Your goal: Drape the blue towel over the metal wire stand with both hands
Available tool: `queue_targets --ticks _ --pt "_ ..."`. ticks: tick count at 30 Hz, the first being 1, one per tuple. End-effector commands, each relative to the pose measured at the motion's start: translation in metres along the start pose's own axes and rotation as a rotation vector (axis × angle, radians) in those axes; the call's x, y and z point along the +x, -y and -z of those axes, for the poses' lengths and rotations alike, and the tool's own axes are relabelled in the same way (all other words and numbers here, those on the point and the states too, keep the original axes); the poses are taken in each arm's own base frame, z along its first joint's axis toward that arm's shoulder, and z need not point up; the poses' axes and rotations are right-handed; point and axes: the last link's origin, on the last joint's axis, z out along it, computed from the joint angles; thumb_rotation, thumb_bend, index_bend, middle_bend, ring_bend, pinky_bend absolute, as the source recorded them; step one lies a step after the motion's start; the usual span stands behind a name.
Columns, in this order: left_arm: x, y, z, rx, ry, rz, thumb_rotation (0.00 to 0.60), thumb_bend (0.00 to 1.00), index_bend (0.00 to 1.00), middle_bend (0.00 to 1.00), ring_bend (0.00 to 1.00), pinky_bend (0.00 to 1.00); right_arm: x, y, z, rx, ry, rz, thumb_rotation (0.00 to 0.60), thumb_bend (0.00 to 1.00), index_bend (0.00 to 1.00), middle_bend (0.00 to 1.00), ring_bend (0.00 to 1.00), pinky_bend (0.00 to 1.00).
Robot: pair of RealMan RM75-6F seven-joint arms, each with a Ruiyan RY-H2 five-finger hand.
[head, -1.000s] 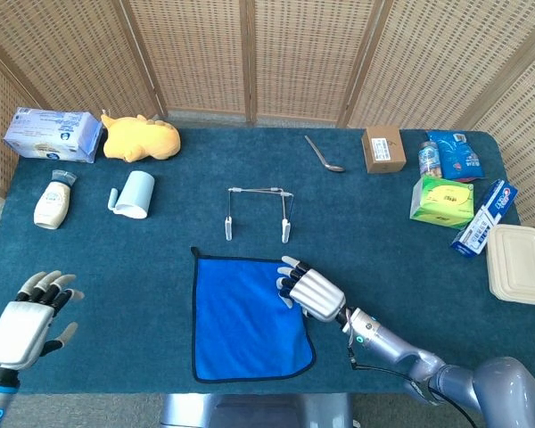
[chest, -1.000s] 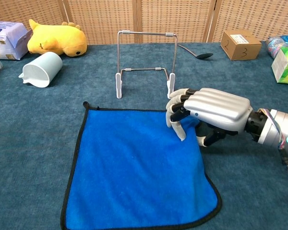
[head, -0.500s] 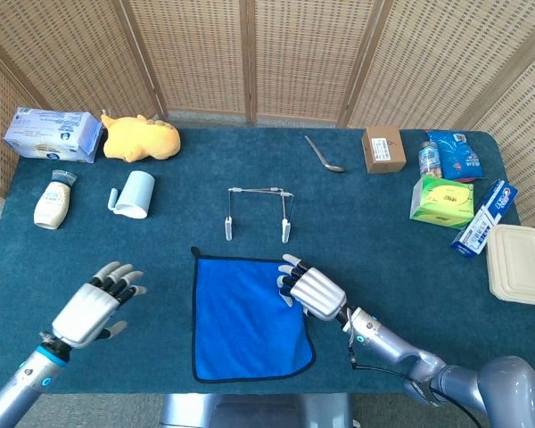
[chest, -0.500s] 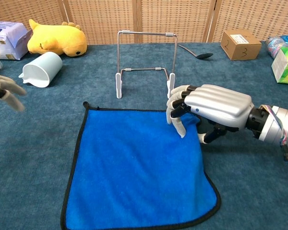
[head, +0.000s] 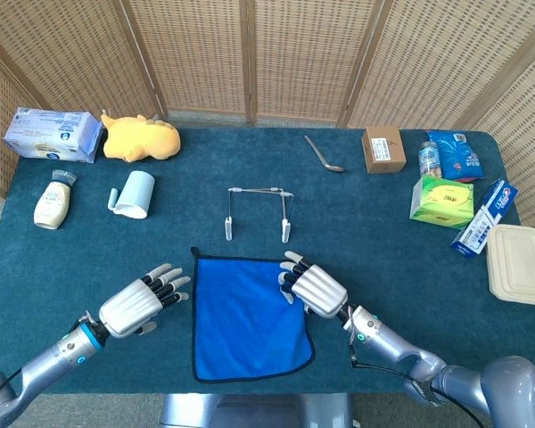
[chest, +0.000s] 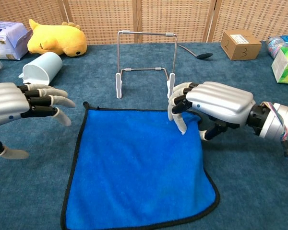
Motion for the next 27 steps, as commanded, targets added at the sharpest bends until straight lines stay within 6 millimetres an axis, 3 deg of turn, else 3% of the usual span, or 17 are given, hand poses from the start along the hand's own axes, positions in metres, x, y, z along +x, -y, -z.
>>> queue_targets --ticks 1,27 --pt "-0.004 0.000 -0.013 -0.046 -0.005 -0.049 0.600 0.26 0.23 0.11 0.06 0.08 0.000 -0.001 0.001 -0.003 -0.001 -0.001 0.600 0.39 0.79 0.39 0.21 0.14" --pt "-0.023 -0.015 -0.067 -0.091 -0.042 -0.047 0.600 0.26 0.23 0.11 0.05 0.07 0.002 -0.006 0.003 -0.032 -0.005 -0.014 0.600 0.40 0.78 0.39 0.21 0.14"
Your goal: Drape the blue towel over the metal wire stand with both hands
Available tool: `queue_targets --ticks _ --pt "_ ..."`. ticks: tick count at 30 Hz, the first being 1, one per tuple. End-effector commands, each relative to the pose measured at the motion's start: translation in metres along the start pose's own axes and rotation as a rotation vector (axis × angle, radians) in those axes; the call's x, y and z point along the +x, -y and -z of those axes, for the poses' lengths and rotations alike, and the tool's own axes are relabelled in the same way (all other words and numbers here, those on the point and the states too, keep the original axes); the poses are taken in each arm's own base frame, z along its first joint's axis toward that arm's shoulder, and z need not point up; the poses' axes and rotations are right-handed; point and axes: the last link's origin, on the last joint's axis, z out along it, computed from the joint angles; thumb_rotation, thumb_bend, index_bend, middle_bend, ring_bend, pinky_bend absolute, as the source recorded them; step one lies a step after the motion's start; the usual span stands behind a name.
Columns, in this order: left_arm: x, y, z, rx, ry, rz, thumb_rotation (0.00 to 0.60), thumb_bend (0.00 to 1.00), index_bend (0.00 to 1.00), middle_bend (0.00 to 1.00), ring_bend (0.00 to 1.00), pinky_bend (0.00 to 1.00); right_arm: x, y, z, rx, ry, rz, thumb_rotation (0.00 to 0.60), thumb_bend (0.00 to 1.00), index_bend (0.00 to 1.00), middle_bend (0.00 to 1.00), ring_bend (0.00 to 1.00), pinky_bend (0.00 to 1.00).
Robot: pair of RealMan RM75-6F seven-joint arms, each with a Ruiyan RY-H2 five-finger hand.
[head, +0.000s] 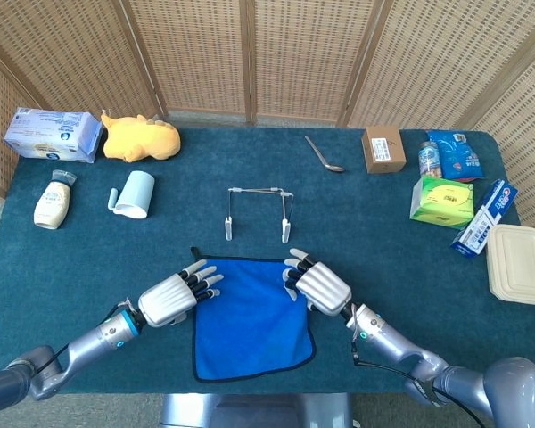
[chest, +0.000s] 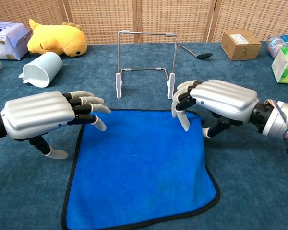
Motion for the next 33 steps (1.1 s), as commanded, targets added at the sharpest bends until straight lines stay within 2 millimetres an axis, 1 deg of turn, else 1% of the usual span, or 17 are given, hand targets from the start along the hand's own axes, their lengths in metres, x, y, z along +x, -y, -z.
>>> queue_targets --ticks 1,12,19,27,33 --pt "-0.001 0.000 -0.003 -0.001 0.001 0.000 0.600 0.26 0.23 0.11 0.05 0.07 0.000 -0.001 0.000 -0.002 -0.001 -0.001 0.600 0.40 0.78 0.39 0.21 0.14" --pt "-0.002 -0.003 -0.012 0.008 -0.002 0.030 0.600 0.26 0.24 0.12 0.05 0.07 0.001 -0.002 0.000 -0.008 -0.001 -0.005 0.600 0.40 0.78 0.39 0.21 0.15" --pt "-0.002 -0.007 -0.019 0.009 -0.005 0.048 0.600 0.26 0.27 0.14 0.05 0.07 0.001 -0.003 0.001 -0.015 -0.004 -0.008 0.600 0.40 0.78 0.39 0.21 0.15" --pt "-0.002 -0.013 -0.025 0.008 -0.014 0.069 0.600 0.32 0.30 0.17 0.08 0.08 0.001 -0.003 0.003 -0.017 -0.005 -0.010 0.600 0.40 0.78 0.39 0.21 0.16" --pt "-0.003 -0.016 -0.028 0.015 -0.017 0.090 0.600 0.41 0.31 0.18 0.09 0.08 0.002 -0.004 0.004 -0.021 -0.008 -0.014 0.600 0.40 0.78 0.39 0.21 0.16"
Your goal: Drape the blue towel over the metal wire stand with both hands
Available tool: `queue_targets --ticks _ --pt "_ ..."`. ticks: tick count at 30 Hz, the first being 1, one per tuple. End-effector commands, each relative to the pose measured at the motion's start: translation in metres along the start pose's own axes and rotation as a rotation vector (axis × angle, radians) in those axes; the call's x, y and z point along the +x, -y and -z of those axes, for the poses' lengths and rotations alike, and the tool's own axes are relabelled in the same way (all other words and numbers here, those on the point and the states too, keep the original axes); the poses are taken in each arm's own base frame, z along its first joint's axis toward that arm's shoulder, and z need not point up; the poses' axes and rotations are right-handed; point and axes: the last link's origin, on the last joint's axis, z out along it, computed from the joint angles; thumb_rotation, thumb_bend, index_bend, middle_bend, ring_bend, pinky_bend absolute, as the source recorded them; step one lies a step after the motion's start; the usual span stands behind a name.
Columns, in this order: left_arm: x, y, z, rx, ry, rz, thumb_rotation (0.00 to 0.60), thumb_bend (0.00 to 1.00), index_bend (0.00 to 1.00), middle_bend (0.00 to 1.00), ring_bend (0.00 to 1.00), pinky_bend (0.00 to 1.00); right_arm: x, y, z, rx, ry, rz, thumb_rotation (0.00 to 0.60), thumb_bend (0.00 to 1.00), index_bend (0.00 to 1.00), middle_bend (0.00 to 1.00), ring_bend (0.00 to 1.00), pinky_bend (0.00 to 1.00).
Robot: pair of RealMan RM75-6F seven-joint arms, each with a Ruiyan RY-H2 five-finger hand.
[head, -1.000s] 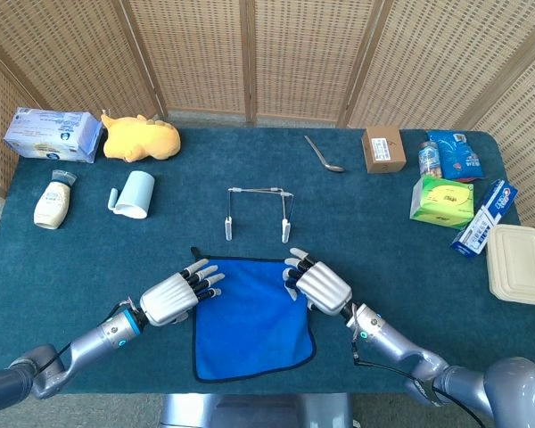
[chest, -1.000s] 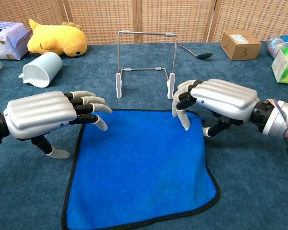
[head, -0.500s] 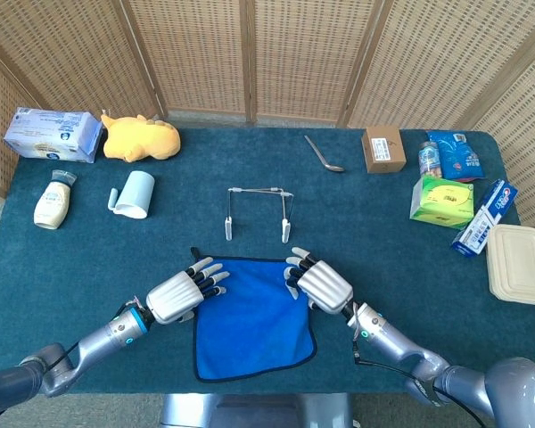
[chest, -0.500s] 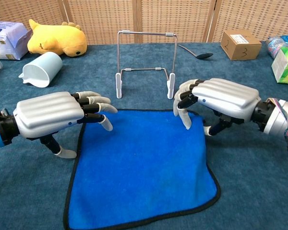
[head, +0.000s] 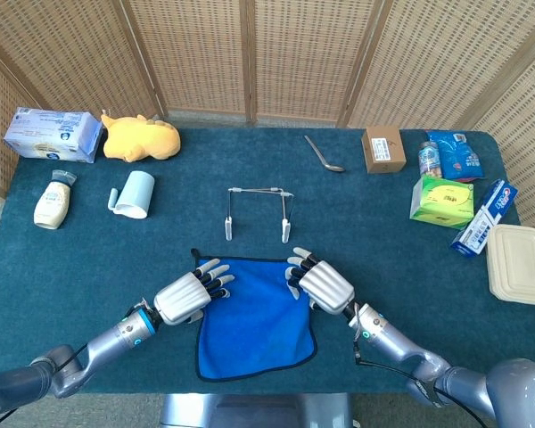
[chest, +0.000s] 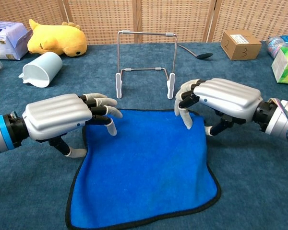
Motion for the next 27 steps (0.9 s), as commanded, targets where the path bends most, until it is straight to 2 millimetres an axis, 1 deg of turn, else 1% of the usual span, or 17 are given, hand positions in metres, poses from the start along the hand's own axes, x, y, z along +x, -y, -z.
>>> queue_targets --ticks 1,11,20,24,27 --pt "-0.001 -0.002 -0.002 0.002 -0.002 0.013 0.600 0.44 0.32 0.18 0.09 0.08 0.000 0.000 0.000 -0.001 0.000 -0.001 0.600 0.40 0.78 0.39 0.21 0.16" --pt "-0.005 -0.012 -0.009 -0.006 0.003 0.047 0.600 0.61 0.31 0.18 0.10 0.08 0.002 -0.003 0.001 -0.014 -0.008 -0.010 0.600 0.41 0.78 0.39 0.22 0.16" --pt "-0.008 -0.015 -0.012 -0.006 0.007 0.063 0.600 0.68 0.30 0.18 0.10 0.08 0.004 -0.005 0.002 -0.022 -0.013 -0.010 0.600 0.41 0.78 0.39 0.22 0.17" --pt "-0.007 -0.015 -0.013 -0.004 0.005 0.070 0.600 0.69 0.32 0.18 0.10 0.08 0.004 -0.005 0.002 -0.023 -0.014 -0.008 0.600 0.41 0.78 0.39 0.22 0.17" --pt "-0.007 -0.015 -0.012 0.000 0.004 0.075 0.600 0.69 0.40 0.20 0.11 0.09 0.004 -0.005 0.002 -0.022 -0.015 -0.006 0.600 0.41 0.78 0.39 0.22 0.17"
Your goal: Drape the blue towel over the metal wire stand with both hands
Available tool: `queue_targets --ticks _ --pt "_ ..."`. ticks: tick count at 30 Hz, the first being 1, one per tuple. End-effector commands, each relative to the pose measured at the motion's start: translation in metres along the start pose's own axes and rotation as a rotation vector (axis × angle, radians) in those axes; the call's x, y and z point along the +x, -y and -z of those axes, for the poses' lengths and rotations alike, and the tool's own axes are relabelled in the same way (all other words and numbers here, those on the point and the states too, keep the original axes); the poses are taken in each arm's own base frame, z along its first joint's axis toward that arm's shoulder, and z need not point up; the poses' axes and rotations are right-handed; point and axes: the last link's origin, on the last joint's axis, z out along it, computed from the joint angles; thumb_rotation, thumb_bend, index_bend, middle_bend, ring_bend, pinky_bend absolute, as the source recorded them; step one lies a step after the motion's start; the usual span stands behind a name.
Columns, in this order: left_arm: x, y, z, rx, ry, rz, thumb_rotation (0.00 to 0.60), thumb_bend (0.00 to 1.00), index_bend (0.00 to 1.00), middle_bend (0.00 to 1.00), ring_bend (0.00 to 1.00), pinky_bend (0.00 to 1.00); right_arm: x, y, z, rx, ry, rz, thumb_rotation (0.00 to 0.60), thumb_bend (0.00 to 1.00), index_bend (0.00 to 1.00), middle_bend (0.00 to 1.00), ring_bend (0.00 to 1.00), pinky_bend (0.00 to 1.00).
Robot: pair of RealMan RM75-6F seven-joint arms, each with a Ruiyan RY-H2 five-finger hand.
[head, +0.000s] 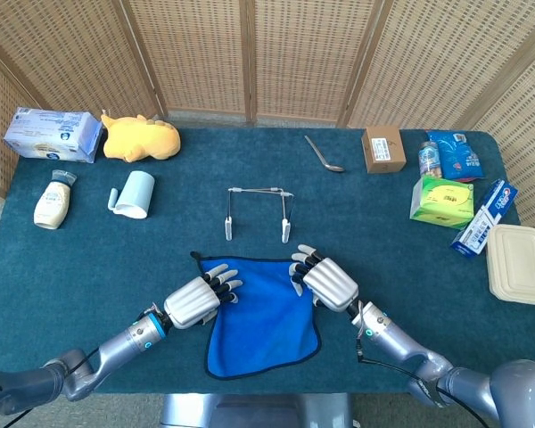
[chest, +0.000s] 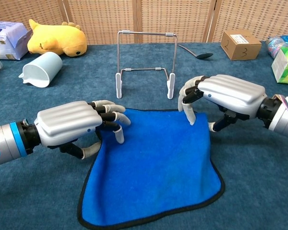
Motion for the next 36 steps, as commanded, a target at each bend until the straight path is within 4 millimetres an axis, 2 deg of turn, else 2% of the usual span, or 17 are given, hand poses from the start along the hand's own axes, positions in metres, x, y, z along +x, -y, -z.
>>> queue_targets --ticks 1,5,12,15,20,29,36 --pt "0.000 0.001 0.000 0.005 -0.002 0.005 0.600 0.69 0.44 0.21 0.11 0.09 0.000 0.000 -0.001 0.000 0.000 0.001 0.600 0.41 0.78 0.39 0.22 0.17" --pt "0.001 0.001 0.000 0.012 -0.005 0.010 0.600 0.69 0.57 0.24 0.14 0.10 0.000 0.000 -0.001 -0.001 -0.002 0.001 0.600 0.41 0.78 0.39 0.22 0.17" --pt "0.003 0.003 0.000 0.024 -0.017 0.022 0.600 0.68 0.67 0.31 0.19 0.11 0.001 -0.001 -0.001 -0.002 -0.003 0.003 0.600 0.41 0.80 0.39 0.22 0.17" --pt "0.004 0.004 0.001 0.029 -0.018 0.026 0.600 0.68 0.72 0.37 0.23 0.11 0.001 0.000 -0.002 -0.001 -0.002 0.000 0.600 0.42 0.84 0.40 0.22 0.17" --pt "0.006 0.007 0.005 0.039 -0.023 0.035 0.600 0.68 0.79 0.44 0.29 0.12 0.002 0.002 -0.002 0.001 -0.001 -0.005 0.600 0.42 0.97 0.46 0.23 0.17" --pt "0.021 0.011 0.020 0.070 -0.087 0.093 0.600 0.67 0.80 0.47 0.32 0.12 0.018 0.005 -0.001 -0.034 -0.036 -0.087 0.600 0.42 1.00 0.50 0.25 0.17" --pt "0.043 0.019 0.035 0.105 -0.172 0.130 0.600 0.67 0.80 0.49 0.33 0.12 0.049 0.010 -0.003 -0.079 -0.081 -0.175 0.600 0.42 1.00 0.51 0.25 0.17"
